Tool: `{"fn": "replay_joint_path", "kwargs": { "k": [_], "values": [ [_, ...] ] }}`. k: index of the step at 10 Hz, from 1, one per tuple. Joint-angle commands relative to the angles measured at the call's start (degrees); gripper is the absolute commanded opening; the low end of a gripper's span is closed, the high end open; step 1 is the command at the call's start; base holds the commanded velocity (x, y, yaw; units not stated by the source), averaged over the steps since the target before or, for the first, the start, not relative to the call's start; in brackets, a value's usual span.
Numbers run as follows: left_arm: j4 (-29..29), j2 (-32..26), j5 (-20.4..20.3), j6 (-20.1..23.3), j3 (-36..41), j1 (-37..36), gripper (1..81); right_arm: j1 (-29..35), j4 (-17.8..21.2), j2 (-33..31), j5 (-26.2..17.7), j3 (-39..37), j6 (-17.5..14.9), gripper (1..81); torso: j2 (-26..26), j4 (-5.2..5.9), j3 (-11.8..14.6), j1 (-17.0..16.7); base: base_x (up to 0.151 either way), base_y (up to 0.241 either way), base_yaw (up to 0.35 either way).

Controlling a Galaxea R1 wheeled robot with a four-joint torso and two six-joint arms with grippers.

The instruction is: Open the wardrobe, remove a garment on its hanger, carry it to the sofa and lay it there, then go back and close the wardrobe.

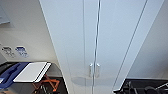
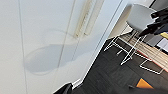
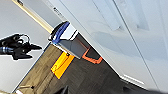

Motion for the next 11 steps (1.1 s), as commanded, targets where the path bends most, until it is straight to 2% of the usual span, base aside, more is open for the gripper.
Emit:
{"fn": "replay_joint_path", "kwargs": {
  "k": [1, 3, 5, 9, 11],
  "values": [
    [-0.8, 0.4, 3.4, 0.0, -0.4, -7.4, 81.1, 10.5, 1.5, -0.6, -2.0, 1.3, 0.3, 81.1, 0.0, 0.00, 0.0, 0.0, 0.000, 0.000, 0.000],
    [-0.8, 3.4, 3.5, -0.2, -2.6, -8.5, 81.1, 12.6, 1.6, 0.9, -2.1, -0.2, 1.5, 81.1, 0.0, 0.00, 0.0, 0.0, 0.000, 0.000, 0.000],
    [-0.8, 6.3, 3.5, -2.1, -6.1, -10.0, 81.1, 13.8, 1.9, 3.2, -2.2, -2.6, 1.6, 81.1, 0.0, 0.00, 0.0, 0.0, 0.000, 0.000, 0.000],
    [-0.7, 10.9, 5.2, -5.4, -11.3, -14.6, 81.1, 17.3, 3.1, 7.5, -2.6, -8.1, 1.8, 81.1, 0.1, 0.00, -0.1, 0.1, 0.000, 0.000, 0.000],
    [-0.7, 14.1, 6.5, -5.5, -13.5, -16.1, 81.1, 19.1, 3.2, 9.8, -2.7, -10.5, 2.4, 81.1, 0.1, 0.00, -0.1, 0.1, 0.000, 0.000, 0.000]
  ]
}}
